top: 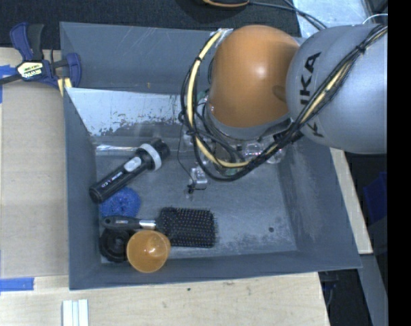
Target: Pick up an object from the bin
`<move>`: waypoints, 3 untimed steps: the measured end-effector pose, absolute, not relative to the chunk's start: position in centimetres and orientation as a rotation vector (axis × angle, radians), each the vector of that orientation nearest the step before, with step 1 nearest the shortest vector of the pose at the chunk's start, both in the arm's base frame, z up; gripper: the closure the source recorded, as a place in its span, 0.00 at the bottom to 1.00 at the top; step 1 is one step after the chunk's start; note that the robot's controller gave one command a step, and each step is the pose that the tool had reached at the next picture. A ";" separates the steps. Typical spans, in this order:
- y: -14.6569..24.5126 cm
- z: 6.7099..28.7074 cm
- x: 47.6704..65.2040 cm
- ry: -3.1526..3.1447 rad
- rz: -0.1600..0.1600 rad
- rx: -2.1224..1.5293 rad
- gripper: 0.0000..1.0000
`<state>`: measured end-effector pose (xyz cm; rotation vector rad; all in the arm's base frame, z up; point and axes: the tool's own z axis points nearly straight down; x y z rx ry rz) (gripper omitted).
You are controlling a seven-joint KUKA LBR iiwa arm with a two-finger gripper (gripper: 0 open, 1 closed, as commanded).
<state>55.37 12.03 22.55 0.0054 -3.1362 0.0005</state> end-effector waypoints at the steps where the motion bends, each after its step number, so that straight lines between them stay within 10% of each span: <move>1: 11.9 23.1 55.5 -3.145 -0.001 0.000 0.00; 2: 10.1 9.1 50.1 -3.141 -0.001 -0.089 0.00; 3: 9.7 16.4 50.5 -3.152 -0.005 -0.137 0.00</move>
Offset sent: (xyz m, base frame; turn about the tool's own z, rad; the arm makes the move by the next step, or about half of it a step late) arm -0.0624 -0.0224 -0.1555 0.0713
